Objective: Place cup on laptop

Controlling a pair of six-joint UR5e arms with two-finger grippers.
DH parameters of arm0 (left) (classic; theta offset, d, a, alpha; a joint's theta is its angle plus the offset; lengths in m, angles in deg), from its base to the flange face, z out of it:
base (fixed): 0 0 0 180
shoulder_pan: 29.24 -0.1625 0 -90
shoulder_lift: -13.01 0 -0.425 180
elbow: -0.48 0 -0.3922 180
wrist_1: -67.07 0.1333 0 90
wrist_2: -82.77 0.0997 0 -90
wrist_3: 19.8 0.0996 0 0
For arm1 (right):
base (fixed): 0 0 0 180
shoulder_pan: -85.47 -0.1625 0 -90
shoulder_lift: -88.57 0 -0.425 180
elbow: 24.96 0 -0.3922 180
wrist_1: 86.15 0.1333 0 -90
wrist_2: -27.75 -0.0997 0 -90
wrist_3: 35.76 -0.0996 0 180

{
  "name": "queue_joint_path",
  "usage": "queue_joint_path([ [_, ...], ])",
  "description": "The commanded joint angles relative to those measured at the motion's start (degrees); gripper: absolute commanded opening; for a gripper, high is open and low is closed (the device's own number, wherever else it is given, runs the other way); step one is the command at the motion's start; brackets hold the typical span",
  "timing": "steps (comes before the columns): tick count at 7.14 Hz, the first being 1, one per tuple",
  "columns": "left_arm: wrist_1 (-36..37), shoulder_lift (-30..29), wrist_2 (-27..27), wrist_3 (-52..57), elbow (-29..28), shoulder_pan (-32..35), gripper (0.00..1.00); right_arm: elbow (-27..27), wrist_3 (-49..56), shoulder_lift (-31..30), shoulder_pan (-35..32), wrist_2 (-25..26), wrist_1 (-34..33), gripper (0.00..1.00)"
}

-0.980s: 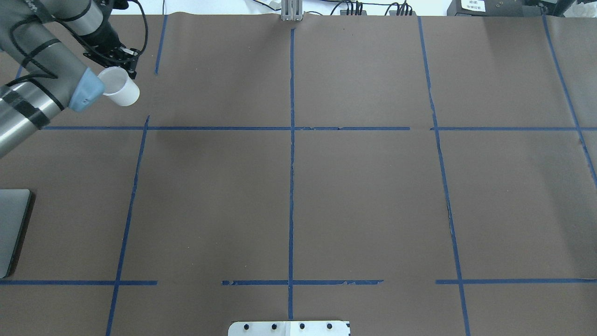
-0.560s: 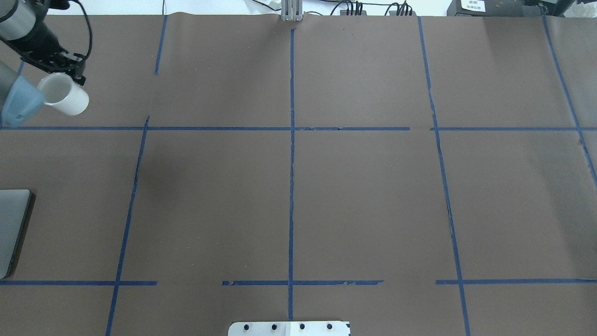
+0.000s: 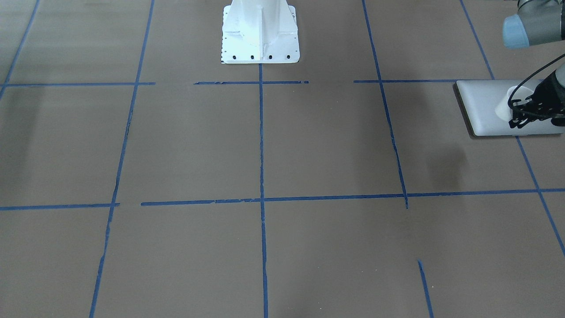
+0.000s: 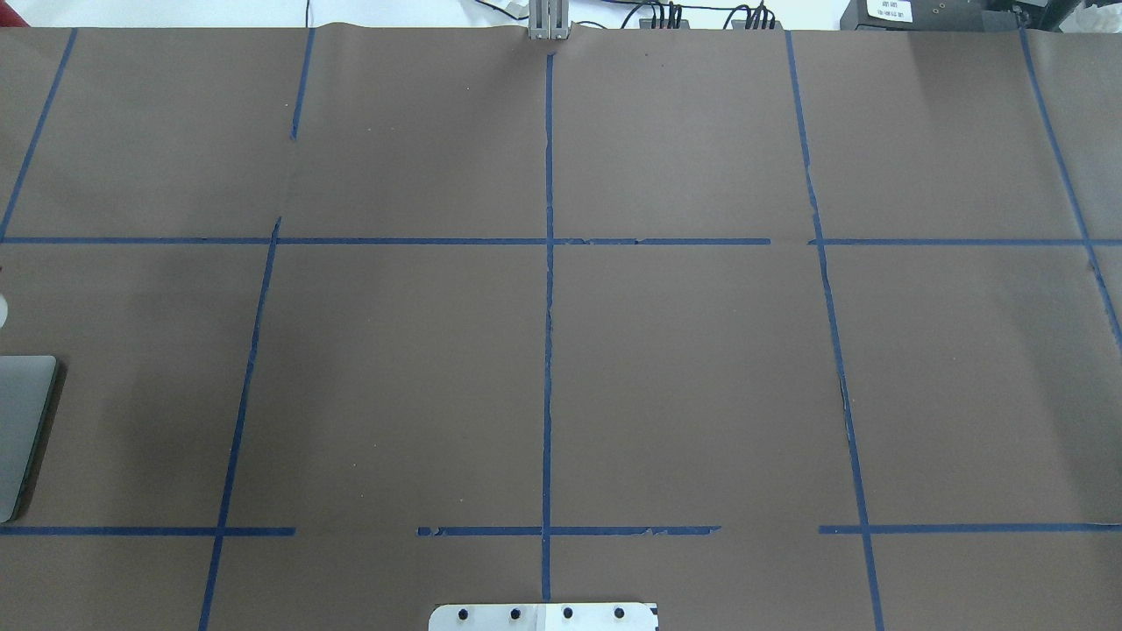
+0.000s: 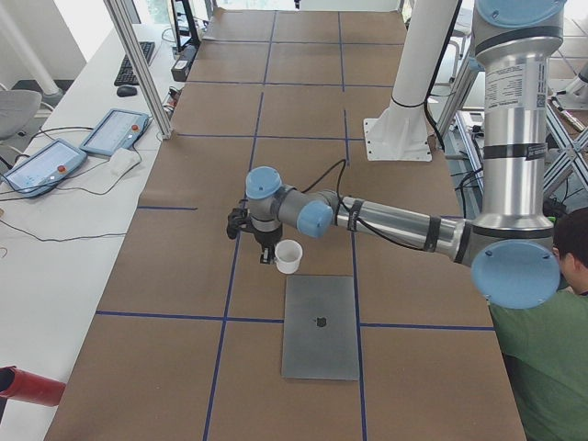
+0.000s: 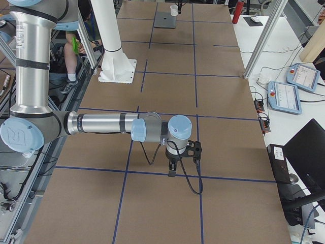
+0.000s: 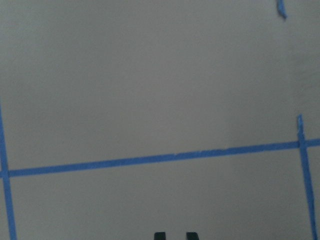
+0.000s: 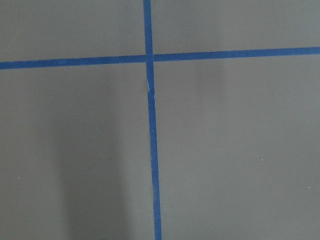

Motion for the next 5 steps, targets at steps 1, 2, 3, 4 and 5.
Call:
queue_joint_path([
  [1,-17.0,7.2,0.0,-5.7,-6.5,0.2,0.0,0.0,0.0,0.0,0.0,0.0,0.0,1.0],
  [2,-23.0,7.2,0.0,-9.3,-10.9,0.2,0.0,0.0,0.0,0.0,0.0,0.0,0.0,1.0],
  [3,-27.2,7.2,0.0,-12.3,-13.3,0.1,0.0,0.0,0.0,0.0,0.0,0.0,0.0,1.0],
  [4,-28.2,7.2,0.0,-13.1,-13.8,0.2,0.0,0.0,0.0,0.0,0.0,0.0,0.0,1.0],
  [5,-28.3,7.3,0.4,-13.0,-14.3,-0.1,0.0,0.0,0.0,0.0,0.0,0.0,0.0,1.0],
])
